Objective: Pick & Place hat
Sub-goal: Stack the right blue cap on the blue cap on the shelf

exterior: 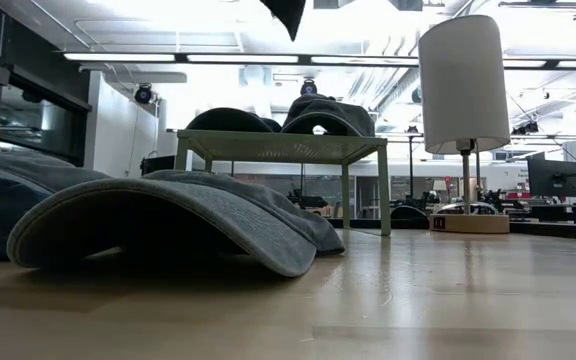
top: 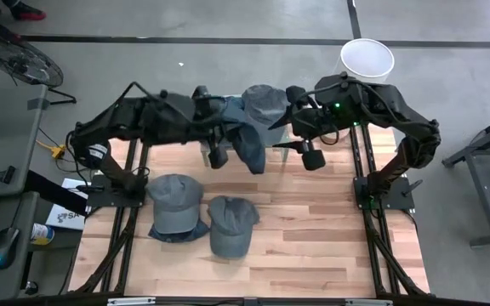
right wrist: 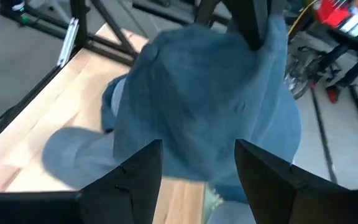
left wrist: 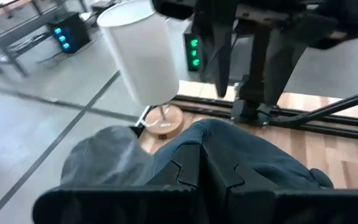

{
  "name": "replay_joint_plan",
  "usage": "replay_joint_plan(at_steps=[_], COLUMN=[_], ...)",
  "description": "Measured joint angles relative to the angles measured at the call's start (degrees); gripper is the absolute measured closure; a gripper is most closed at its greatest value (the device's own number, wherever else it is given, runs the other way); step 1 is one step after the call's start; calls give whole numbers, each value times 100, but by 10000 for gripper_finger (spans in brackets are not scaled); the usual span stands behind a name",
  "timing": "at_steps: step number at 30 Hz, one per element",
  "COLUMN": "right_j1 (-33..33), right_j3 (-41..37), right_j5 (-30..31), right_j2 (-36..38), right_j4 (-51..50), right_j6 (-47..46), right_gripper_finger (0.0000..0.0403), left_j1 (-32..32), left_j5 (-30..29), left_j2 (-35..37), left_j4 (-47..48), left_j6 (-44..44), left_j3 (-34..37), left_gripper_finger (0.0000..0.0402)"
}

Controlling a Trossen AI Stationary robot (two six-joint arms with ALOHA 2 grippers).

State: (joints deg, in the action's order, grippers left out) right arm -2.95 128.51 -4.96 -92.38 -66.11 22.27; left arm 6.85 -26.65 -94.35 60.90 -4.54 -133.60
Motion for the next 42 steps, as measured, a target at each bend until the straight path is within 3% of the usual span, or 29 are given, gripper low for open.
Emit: replay_joint_plan(at_steps=[9, 19, 33, 42], right_j1=[-2, 1, 1, 28], right_j3=[0, 0, 0, 0], right_j5=[646, 505, 146, 166], right_j2=[-142, -144, -144, -126], right_j4=[38, 178, 256, 297], right_j6=[355, 631, 631, 324], right_gripper_finger=[210, 218, 387, 401], left_j1=[-551, -658, -648, -647], left_j5=[1103, 1432, 1589, 1572], left_j2=[0, 0, -4, -4], left_j4=[-502, -639, -1058, -1105], left_j6=[431, 555, 579, 560], left_j3=[0, 0, 2, 2], left_gripper_finger=[401, 401, 401, 399])
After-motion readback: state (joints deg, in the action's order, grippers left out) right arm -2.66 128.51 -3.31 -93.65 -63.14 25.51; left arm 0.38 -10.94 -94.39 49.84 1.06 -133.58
